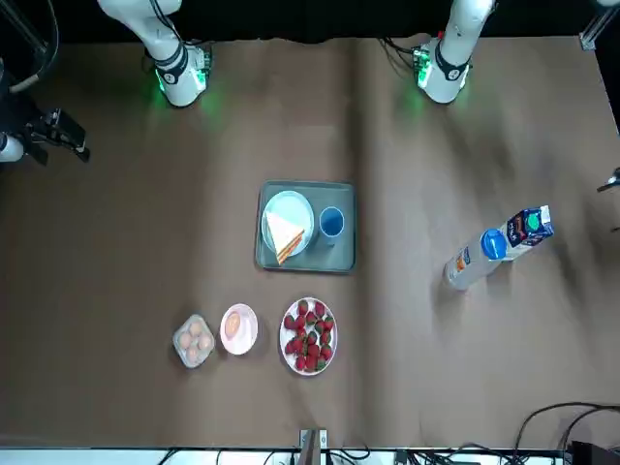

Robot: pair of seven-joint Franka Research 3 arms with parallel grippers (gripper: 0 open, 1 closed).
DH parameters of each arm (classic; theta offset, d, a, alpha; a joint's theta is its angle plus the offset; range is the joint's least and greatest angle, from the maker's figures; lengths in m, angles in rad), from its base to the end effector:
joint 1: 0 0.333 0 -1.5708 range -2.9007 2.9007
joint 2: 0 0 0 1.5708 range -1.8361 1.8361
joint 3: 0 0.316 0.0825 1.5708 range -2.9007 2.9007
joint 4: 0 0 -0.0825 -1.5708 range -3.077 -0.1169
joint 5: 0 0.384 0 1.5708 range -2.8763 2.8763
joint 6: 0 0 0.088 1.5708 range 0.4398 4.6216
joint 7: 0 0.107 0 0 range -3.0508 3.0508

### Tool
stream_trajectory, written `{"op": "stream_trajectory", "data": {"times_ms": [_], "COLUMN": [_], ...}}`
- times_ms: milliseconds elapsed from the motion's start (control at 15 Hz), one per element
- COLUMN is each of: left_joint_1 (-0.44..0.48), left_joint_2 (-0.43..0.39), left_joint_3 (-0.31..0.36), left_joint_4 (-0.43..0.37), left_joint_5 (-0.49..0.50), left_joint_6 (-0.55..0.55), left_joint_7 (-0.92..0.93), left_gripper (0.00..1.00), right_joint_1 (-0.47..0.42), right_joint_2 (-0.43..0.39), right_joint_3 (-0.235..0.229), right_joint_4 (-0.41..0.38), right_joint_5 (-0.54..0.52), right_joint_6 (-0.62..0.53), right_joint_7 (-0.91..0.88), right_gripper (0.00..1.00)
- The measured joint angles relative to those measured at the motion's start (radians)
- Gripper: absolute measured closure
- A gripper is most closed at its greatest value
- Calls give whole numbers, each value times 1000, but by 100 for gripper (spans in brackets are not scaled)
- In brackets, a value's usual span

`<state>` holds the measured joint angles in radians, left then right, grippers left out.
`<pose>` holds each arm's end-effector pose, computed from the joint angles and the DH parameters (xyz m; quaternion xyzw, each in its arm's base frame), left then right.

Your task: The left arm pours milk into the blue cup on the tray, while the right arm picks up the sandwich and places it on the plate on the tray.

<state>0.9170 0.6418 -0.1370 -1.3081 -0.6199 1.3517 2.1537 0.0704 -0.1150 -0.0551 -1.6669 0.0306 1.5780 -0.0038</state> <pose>0.5091 0.4310 0.3634 0.7093 -0.5501 0.3145 0.3090 0.5188 0.0094 0.6414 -0.9997 -0.0098 -0.0129 0.0185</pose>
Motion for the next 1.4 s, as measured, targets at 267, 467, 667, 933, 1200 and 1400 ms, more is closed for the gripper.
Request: {"op": "stream_trajectory", "data": {"times_ms": [267,467,667,933,1200,1400], "left_joint_1": [-194,-373,-536,-711,-837,-877], "left_joint_2": [-199,-261,-271,-289,-366,-424], "left_joint_3": [-1,-1,-3,-4,-11,-13], "left_joint_4": [-12,-37,-44,-45,-58,-77], "left_joint_5": [116,192,260,397,528,583], "left_joint_6": [44,97,131,185,186,186], "left_joint_7": [-291,-548,-828,-1184,-1735,-2007], "left_gripper": [0,0,0,0,0,0], "right_joint_1": [-3,-9,-19,-21,-20,-18], "right_joint_2": [0,0,0,0,0,0], "right_joint_3": [0,0,0,0,3,11], "right_joint_4": [0,0,0,0,0,0], "right_joint_5": [0,0,0,0,0,0], "right_joint_6": [0,0,1,5,8,7], "right_joint_7": [0,0,0,0,-1,-1], "right_gripper": [0,0,0,0,0,0]}}
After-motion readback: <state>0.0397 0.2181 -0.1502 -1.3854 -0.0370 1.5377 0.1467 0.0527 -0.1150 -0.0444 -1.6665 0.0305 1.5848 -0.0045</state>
